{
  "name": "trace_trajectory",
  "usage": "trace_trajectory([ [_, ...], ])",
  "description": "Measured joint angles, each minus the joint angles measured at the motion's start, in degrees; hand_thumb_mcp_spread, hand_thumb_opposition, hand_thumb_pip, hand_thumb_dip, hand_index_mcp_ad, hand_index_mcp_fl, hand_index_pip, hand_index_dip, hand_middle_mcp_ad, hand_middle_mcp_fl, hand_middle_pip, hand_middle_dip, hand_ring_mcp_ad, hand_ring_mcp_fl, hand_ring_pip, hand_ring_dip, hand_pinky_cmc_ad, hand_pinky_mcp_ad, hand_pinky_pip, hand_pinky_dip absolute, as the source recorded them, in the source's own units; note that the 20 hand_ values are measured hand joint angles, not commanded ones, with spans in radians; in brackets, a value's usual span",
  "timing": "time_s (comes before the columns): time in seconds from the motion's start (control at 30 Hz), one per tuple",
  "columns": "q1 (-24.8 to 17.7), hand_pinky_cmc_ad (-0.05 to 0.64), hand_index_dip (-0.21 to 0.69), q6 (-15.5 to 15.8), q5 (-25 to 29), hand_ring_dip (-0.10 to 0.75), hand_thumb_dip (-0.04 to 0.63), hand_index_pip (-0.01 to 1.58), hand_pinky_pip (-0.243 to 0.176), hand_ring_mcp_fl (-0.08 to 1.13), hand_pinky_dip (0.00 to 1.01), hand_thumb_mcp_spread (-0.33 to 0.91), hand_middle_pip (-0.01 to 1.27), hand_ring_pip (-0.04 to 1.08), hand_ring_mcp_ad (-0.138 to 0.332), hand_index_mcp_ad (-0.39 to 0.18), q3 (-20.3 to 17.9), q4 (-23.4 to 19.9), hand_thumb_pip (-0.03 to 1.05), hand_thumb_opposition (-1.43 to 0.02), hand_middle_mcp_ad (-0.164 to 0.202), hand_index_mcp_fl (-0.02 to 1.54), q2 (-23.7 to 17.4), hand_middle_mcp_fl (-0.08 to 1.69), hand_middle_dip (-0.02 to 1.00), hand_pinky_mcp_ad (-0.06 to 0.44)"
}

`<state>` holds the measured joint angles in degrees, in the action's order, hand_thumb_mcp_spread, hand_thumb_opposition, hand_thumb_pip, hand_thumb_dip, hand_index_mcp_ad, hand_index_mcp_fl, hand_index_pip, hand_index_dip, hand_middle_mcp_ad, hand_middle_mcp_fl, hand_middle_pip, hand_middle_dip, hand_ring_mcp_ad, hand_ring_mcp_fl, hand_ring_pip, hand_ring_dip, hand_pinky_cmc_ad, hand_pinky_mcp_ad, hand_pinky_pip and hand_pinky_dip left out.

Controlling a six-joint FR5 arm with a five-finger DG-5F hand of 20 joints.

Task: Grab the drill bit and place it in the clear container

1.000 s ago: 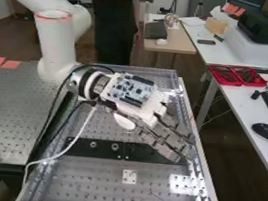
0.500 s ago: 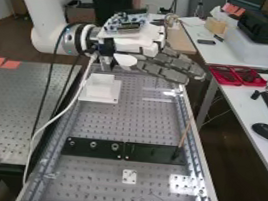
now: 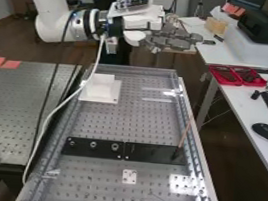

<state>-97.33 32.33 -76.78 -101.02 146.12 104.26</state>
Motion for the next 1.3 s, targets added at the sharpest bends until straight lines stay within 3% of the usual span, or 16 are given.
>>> trace_trajectory([
  [0.23, -1.87, 0.367, 0.41, -2.51, -1.17, 0.03, 0.3, 0.72, -0.075, 0.08, 0.16, 0.7, 0.13, 0.08, 0.215, -0.138, 1.23, 0.87, 0.42, -1.02, 0.072, 1.02, 2.25, 0.38, 0.23, 0.152],
  [0.4, -2.29, 0.367, 0.41, -3.76, -4.79, 0.035, 0.3, 0.72, -0.075, 0.08, 0.16, 0.7, 0.13, 0.08, 0.213, -0.138, 1.41, 0.98, 0.42, -1.02, 0.07, 1.02, 2.93, 0.38, 0.23, 0.152],
  [0.57, -2.78, 0.367, 0.41, -5.46, -2.09, 0.037, 0.3, 0.72, -0.075, 0.08, 0.16, 0.7, 0.13, 0.08, 0.213, -0.138, 1.58, 1.32, 0.42, -1.02, 0.066, 1.02, 3.53, 0.38, 0.23, 0.152],
  [0.73, -2.83, 0.367, 0.41, -7.28, -4.61, 0.037, 0.3, 0.72, -0.075, 0.08, 0.16, 0.7, 0.13, 0.08, 0.215, -0.138, 1.79, 1.32, 0.42, -1.02, 0.066, 1.02, 4.45, 0.38, 0.23, 0.155],
  [0.9, -2.96, 0.367, 0.41, -10.92, -5.24, 0.033, 0.3, 0.72, -0.075, 0.08, 0.16, 0.7, 0.13, 0.08, 0.213, -0.138, 2.34, 1.44, 0.42, -1.02, 0.066, 1.02, 6.59, 0.38, 0.23, 0.152],
  [1.3, -3.6, 0.367, 0.41, -12.4, -4.76, 0.037, 0.3, 0.72, -0.077, 0.08, 0.16, 0.7, 0.13, 0.08, 0.215, -0.138, 4.28, 2.71, 0.42, -1.02, 0.066, 1.02, 9.91, 0.38, 0.23, 0.154],
])
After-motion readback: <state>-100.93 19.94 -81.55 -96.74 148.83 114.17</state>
